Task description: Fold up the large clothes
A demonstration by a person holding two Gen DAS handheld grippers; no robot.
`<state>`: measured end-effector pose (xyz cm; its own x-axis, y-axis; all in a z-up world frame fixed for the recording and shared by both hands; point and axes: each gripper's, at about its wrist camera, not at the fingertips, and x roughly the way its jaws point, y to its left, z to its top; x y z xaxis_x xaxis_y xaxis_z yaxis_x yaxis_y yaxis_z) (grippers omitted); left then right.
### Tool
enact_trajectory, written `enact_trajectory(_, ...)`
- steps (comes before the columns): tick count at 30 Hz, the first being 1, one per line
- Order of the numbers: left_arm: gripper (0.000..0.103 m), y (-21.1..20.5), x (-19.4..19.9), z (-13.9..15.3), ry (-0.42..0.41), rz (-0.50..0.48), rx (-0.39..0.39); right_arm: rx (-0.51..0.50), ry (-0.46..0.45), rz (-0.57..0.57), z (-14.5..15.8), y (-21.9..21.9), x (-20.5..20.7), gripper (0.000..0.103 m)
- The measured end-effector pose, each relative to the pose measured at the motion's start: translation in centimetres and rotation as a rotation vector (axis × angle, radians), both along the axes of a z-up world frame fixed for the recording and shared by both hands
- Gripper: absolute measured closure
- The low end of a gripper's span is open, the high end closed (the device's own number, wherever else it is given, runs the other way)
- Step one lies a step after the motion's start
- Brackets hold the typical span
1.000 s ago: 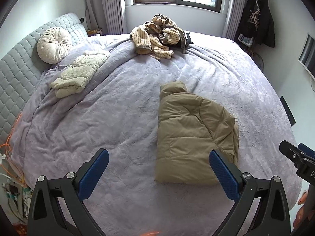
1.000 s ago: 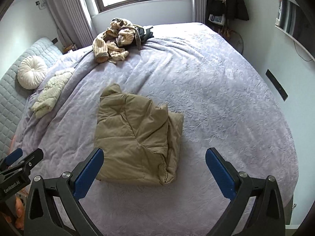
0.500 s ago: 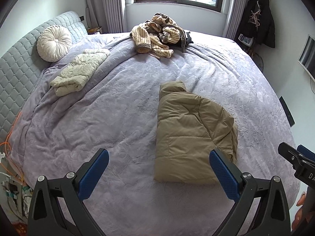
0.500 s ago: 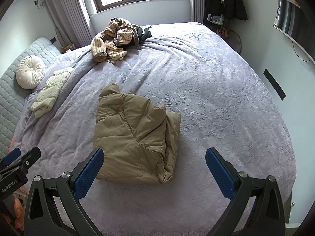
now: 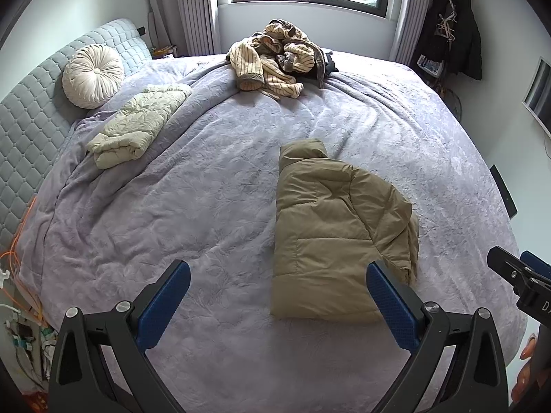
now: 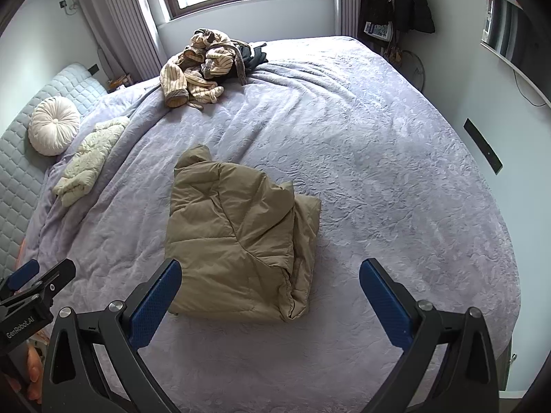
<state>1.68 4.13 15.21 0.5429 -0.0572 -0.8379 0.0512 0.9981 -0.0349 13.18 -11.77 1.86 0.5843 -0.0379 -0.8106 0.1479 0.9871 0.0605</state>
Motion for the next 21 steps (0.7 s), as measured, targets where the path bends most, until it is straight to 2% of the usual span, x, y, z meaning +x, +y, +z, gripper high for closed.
enact_trajectory(21, 0.001, 0.35, 0.54, -0.55, 0.009, -0.012, 0.000, 0.000, 0.002, 0.005, 0.07, -0.35, 0.34, 0.000)
